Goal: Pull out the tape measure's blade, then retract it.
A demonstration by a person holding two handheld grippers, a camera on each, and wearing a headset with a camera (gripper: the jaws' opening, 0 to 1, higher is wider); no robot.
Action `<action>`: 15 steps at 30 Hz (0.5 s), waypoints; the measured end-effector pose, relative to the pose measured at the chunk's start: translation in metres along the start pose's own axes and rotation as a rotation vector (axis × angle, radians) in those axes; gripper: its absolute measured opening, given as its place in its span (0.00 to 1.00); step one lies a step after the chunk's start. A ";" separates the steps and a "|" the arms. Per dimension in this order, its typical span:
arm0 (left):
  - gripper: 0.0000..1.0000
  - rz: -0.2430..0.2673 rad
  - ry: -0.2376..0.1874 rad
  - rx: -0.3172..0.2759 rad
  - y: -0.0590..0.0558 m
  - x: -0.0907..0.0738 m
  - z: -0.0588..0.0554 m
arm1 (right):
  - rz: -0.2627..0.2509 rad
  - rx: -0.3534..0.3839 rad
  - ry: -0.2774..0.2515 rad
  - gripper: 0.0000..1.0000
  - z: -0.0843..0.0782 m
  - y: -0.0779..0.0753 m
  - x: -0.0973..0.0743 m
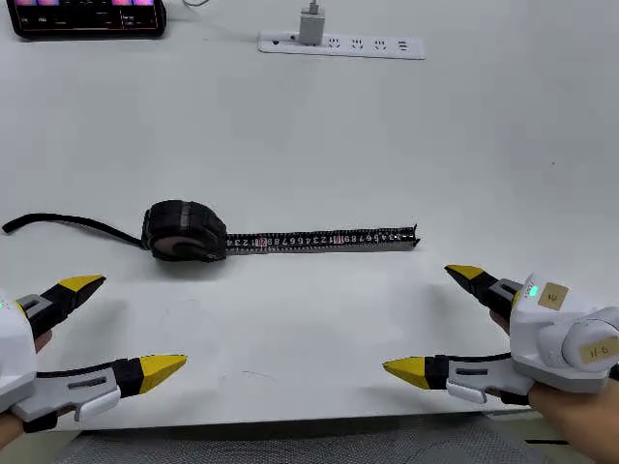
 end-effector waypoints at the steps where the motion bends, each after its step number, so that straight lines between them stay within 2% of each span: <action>1: 0.80 0.001 -0.002 -0.002 0.000 0.000 0.001 | 0.001 -0.001 0.000 0.90 0.000 0.000 0.000; 8: 0.79 0.012 -0.005 -0.005 0.000 0.002 0.007 | 0.000 -0.002 -0.003 0.89 0.002 0.000 -0.001; 15: 0.79 0.031 -0.009 -0.037 0.003 0.008 0.014 | -0.001 -0.004 -0.002 0.89 0.002 0.000 -0.001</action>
Point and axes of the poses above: the centre of the closed fingertips' face, and the gripper's own axes: x roughly forward along the fingers, y roughly to its left, z roughly out of its top, the point moved 3 cm from there along -x, roughly backward along the fingers, and after that the axes turned 12 degrees about y, right-handed, at the moved point
